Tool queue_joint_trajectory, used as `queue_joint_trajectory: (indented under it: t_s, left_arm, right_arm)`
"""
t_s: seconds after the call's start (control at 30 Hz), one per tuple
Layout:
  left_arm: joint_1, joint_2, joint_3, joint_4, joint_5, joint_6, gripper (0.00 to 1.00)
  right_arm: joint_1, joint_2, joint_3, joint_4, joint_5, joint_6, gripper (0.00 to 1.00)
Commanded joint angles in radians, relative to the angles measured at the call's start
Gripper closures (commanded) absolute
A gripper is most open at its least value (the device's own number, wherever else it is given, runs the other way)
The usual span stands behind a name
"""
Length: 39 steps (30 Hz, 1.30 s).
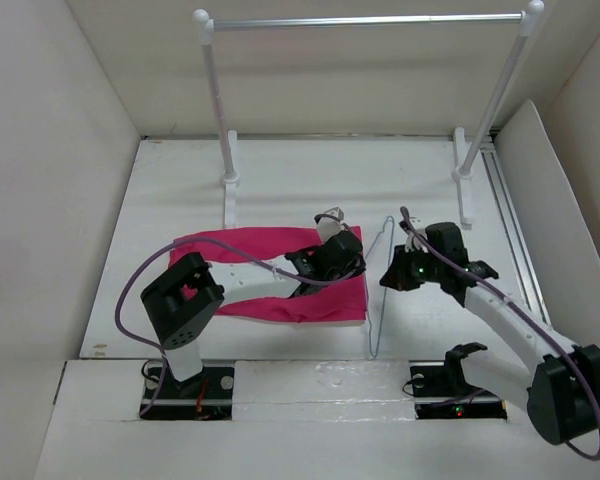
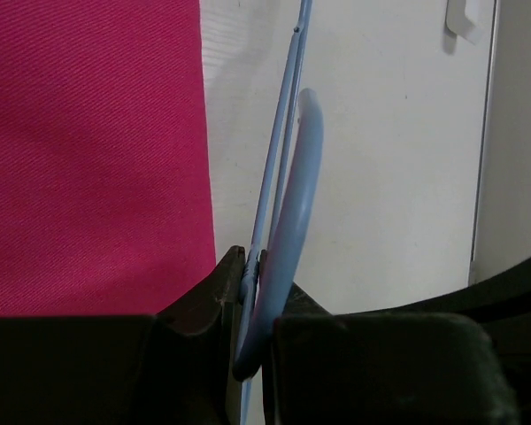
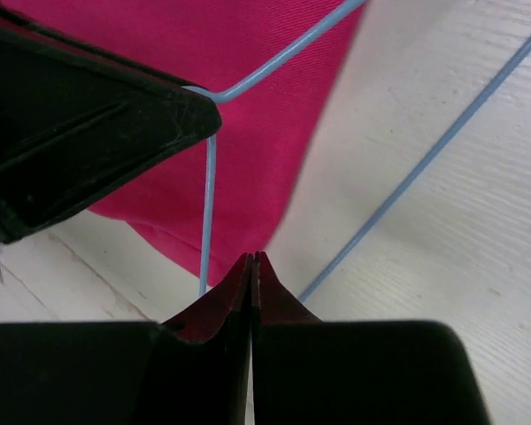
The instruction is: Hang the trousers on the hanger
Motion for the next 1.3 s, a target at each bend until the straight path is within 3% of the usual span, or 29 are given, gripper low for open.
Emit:
queue_joint_trajectory:
  t_s: [0.0, 0.23, 0.43, 0.63, 0.7, 0.73, 0.8, 1.0, 1.27]
  left_arm:
    - [0.003, -0.033, -0.032, 0.013, -0.072, -0.025, 1.0]
    - [0.003, -0.024, -0.055, -0.016, -0.084, -0.034, 1.0]
    - [0.013, -0.012, -0.057, -0.032, -0.087, -0.028, 1.0]
    - [0.022, -0.012, -0.088, -0.042, -0.092, -0.022, 1.0]
    - [0.031, -0.013, -0.1, -0.039, -0.093, -0.021, 1.0]
    - [0.031, -0.015, -0.108, -0.042, -0.099, -0.018, 1.0]
    - [0.031, -0.019, -0.114, -0.046, -0.109, -0.01, 1.0]
    - [0.051, -0.061, -0.164, -0.072, -0.158, 0.028, 1.0]
    - [0.095, -0.127, -0.232, -0.103, -0.187, 0.065, 1.0]
  right_arm:
    - [0.058, 0.07, -0.007, 0.28, 0.0, 0.087, 0.94]
    - [0.147, 0.276, -0.026, 0.461, 0.139, 0.183, 0.67]
    - [0.201, 0.38, -0.059, 0.501, 0.242, 0.238, 0.51]
    - [0.265, 0.414, -0.06, 0.482, 0.297, 0.26, 0.48]
    - [0.266, 0.415, -0.077, 0.521, 0.262, 0.269, 0.55]
    - [0.266, 0.414, -0.086, 0.541, 0.233, 0.275, 0.76]
    - [0.266, 0.408, -0.089, 0.548, 0.215, 0.286, 0.98]
    - [0.223, 0.236, -0.07, 0.419, 0.25, 0.272, 1.0]
    - [-0.001, 0.009, -0.03, 0.152, 0.17, 0.13, 1.0]
